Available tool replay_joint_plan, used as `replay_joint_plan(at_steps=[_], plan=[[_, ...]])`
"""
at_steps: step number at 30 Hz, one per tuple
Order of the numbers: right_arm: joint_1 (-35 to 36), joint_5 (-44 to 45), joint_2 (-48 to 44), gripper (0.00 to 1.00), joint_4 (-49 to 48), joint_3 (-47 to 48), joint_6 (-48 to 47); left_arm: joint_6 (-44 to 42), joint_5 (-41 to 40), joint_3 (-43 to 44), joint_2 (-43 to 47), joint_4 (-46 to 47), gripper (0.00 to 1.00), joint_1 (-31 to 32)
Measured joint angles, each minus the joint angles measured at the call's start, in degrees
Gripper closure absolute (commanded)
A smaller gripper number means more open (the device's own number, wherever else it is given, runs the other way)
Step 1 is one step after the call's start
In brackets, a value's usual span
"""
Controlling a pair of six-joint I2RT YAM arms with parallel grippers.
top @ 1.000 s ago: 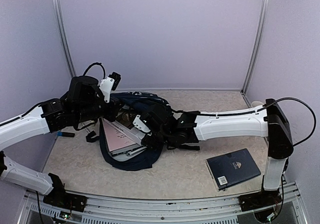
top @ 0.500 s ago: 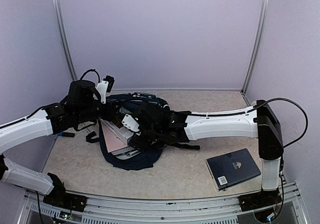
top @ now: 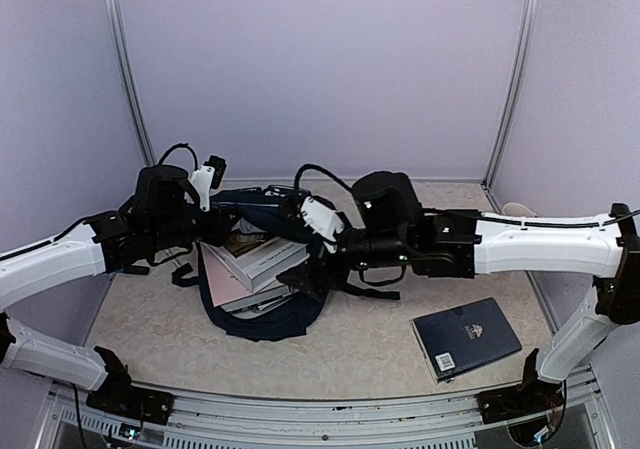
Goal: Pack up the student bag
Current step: Adjust the book in the largest pocket of the bag, then adjust the student bag at the center of the board.
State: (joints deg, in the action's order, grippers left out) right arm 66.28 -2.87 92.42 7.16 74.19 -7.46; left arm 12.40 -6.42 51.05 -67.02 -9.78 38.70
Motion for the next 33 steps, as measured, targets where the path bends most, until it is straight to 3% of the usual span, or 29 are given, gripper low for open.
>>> replay_joint_plan(at_steps=[3,7,10,17,24,30,33], plan=[[-7.1,-3.1,-6.3,0.2,-3.8,-6.9,8.0,0.0,0.0,0.0,0.2,0.0,0.99,0.0],[-18.3,-5.0,-7.1,0.19,-7.7,-14.8,20.3,0.0,0.0,-0.5,0.7,0.3,0.99,-0.1],[-22.1,-5.9,-2.8,0.17,-8.3,-18.0,28.2,0.0,0.0,-1.0,1.0,0.5,0.99,-0.1],[-24.2,-11.8,11.2,0.18,-12.8,-13.5,38.2,0.0,0.3,-2.2,1.6,1.7,0.99,-0.1],[-26.2,-15.1,21.3,0.23,-15.4,-5.2,42.2,0.0,0.5,-2.6,1.9,2.0,0.99,-0.1],[-27.6,-17.7,25.3,0.38,-15.8,-3.6,43.8,-0.2,0.7,-2.8,2.8,2.0,0.99,-0.1],[-27.8,-20.2,27.1,0.67,-15.9,-3.1,44.2,-0.3,0.7,-2.8,3.1,2.1,0.99,-0.2]])
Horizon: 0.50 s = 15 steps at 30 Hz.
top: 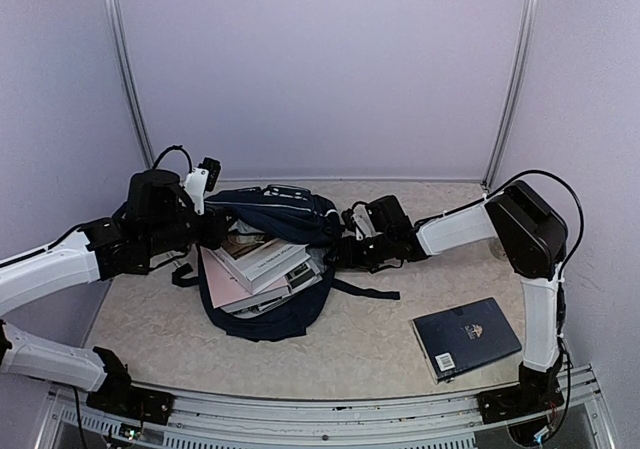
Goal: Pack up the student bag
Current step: Adjust the student bag at the center of the board.
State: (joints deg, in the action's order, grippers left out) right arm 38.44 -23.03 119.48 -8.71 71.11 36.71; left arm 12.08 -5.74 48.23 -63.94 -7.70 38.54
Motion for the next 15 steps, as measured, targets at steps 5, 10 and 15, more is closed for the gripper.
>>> replay_joint_plan(at_steps=[5,10,15], plan=[[-0.1,-4.6,0.7,1.0,-0.3,0.6,1.0,-0.1,0.4,0.0,0.0,0.0,1.0,0.0],[-0.6,-6.8,-1.3,1.0,1.2,0.7,0.2,-0.8,-1.8,3.4,0.2,-2.9,1.0,-0.2],[-1.4,-9.1,-8.2,1.0,6.4,1.5,-1.4,-3.2,-7.3,12.7,0.1,-8.6,1.0,-0.4]])
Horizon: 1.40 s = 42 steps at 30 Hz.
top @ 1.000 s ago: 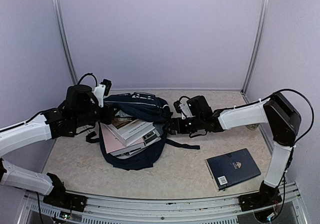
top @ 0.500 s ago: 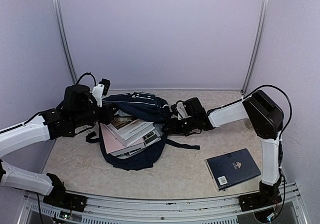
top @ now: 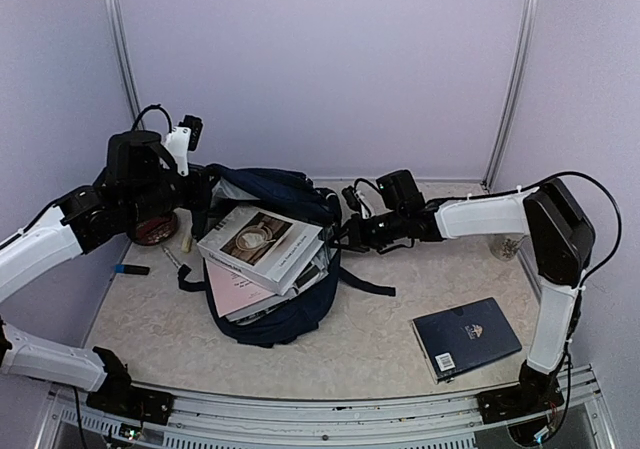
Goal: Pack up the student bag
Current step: Adjust the student bag at the center of the board, then adjust the book in the largest pocket of the bag.
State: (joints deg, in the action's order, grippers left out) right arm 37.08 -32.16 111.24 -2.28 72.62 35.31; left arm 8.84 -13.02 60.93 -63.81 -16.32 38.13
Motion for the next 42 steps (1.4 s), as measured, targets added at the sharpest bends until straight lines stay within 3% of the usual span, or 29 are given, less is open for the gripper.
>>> replay_joint_plan(at_steps=[6,15,20,28,33,36,42], plan=[[-3.3,-2.4,-5.3,1.0,7.4,2.0,-3.4,-1.4,-3.0,4.4,-0.5,-2.7,1.0,2.0],[-13.0,-1.7,-1.4,1.0,15.2,5.7,-10.1,-0.9,-1.3,1.8,-6.2,-0.7,1.0,10.4],[-14.0,1.4,0.7,0.63,17.5,6.6,-13.2,-0.4,0.7,0.7,-10.5,2.1,1.0,10.9],[-14.1,13.7,-3.9,0.52,20.0,8.0,-19.0,-1.2,1.0,0.7,-12.5,3.8,1.0,11.2],[-5.4,21.6,-15.9,0.47,16.3,4.3,-27.9,-1.7,0.3,0.5,-12.5,4.6,1.0,11.2],[7.8,22.4,-20.9,0.43,9.9,1.7,-37.1,-1.8,0.2,-0.3,-12.5,5.6,1.0,11.1],[25.9,24.7,-18.1,0.43,1.3,-2.8,-55.9,-1.3,5.1,-3.0,-11.3,9.1,1.0,8.6]])
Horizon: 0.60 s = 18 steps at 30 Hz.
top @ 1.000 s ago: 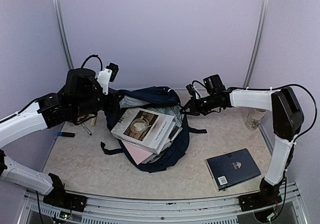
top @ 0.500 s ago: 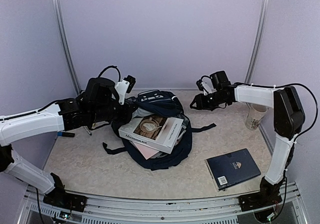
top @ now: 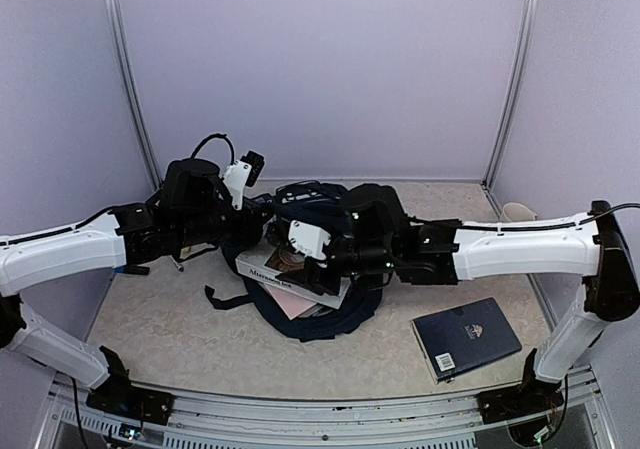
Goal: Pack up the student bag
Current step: Adjust the book in the largest pocket of the bag.
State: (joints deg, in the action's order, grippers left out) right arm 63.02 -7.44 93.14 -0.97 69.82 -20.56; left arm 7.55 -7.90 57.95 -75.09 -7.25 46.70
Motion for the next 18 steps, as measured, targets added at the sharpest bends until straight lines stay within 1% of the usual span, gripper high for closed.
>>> replay_joint_plan(at_steps=[3,7,9,12,14,18], plan=[[2.8,4.7,6.8,0.44,-2.5,1.4,-7.3,0.1,3.3,-1.9,2.0,1.8,1.0,-1.2],[2.9,13.2,16.9,0.43,-3.3,7.6,-12.3,1.0,7.2,-3.0,3.4,3.1,1.0,-2.4],[2.9,17.1,20.3,0.43,-4.4,9.5,-13.9,1.6,8.7,-3.1,3.7,3.5,1.0,-3.2],[3.1,20.7,21.1,0.45,-6.3,9.9,-14.7,2.4,10.1,-3.1,4.2,3.9,1.0,-3.7],[3.4,24.5,21.7,0.46,-7.0,11.0,-14.4,2.8,10.8,-3.1,4.6,4.2,1.0,-3.7],[3.2,34.3,25.5,0.47,-7.2,16.8,-11.1,3.6,12.3,-3.1,4.9,4.7,1.0,-3.9]])
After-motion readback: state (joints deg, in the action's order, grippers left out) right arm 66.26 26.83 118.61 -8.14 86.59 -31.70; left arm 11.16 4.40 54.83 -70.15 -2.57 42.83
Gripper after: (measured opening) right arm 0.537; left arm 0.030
